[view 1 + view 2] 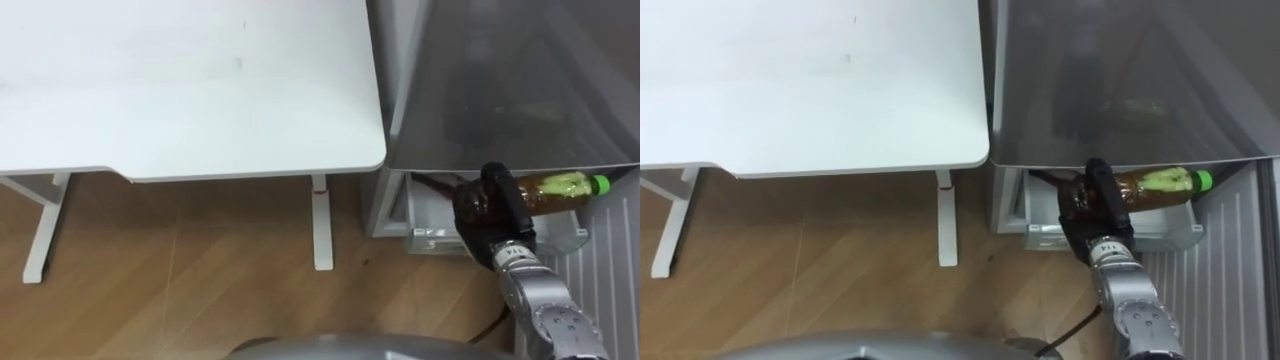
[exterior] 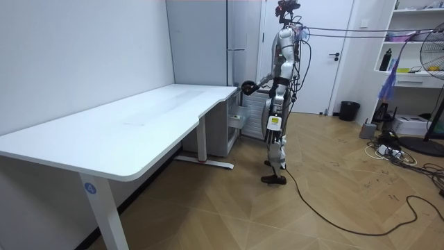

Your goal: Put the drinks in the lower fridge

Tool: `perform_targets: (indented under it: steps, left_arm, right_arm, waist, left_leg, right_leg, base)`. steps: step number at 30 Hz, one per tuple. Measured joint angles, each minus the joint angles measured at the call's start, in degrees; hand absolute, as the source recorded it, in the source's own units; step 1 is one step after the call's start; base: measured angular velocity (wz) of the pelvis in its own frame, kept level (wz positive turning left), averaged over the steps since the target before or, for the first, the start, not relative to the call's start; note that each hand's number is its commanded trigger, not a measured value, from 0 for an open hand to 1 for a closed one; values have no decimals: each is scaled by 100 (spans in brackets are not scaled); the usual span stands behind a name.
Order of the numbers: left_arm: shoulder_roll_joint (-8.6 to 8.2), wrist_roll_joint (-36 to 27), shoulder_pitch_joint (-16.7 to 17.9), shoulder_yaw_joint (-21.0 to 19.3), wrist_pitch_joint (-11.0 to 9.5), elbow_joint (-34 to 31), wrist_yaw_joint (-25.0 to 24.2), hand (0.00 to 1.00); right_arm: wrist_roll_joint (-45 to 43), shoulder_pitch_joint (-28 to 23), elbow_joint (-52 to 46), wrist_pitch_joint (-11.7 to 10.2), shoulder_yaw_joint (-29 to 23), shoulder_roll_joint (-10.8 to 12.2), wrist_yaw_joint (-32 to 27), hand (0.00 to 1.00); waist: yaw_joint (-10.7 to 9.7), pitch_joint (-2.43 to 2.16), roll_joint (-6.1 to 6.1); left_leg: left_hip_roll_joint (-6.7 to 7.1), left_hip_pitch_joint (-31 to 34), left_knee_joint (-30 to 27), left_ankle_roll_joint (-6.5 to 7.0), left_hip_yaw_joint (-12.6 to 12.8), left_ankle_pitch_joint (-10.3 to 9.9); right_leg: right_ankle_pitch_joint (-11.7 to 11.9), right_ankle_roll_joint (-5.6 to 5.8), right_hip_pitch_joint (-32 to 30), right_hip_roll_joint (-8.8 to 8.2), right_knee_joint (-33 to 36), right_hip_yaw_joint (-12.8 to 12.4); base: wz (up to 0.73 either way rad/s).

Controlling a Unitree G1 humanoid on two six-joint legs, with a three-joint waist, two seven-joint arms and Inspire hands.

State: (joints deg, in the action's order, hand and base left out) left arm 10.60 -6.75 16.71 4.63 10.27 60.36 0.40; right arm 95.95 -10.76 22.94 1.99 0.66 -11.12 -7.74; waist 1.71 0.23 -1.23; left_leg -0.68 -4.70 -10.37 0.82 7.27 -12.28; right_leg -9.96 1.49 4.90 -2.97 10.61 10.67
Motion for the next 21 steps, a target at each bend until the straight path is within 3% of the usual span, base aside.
perform_targets:
  steps: [4, 11, 21]
  left_arm:
    - [-26, 157, 88, -19, 114, -120, -73, 0]
    - [-46, 270, 163, -20, 137, -189, -181, 0]
    - [-34, 254, 73, -22, 167, -313, -383, 0]
  right_arm:
    - [22, 16, 14, -1, -198, 1, -100, 100]
    - [27, 130, 329, -16, -327, -2, -209, 100]
    - [146, 898, 1406, 1, -474, -4, -200, 100]
  waist:
    - [-10, 9, -26]
    - [-9, 26, -13]
    - [-5, 22, 13]
  left_leg:
    - [11, -2, -40, 0, -79, 0]
    - [47, 24, -105, 1, -162, 1]
    - [52, 560, -286, 4, -289, 8]
  right_leg:
    - [-2, -1, 48, -11, 0, 49]
    - [-84, -2, 101, -26, -3, 55]
    - [-94, -20, -389, -33, 134, 102]
  base:
    - [7]
    - [9]
    - [6]
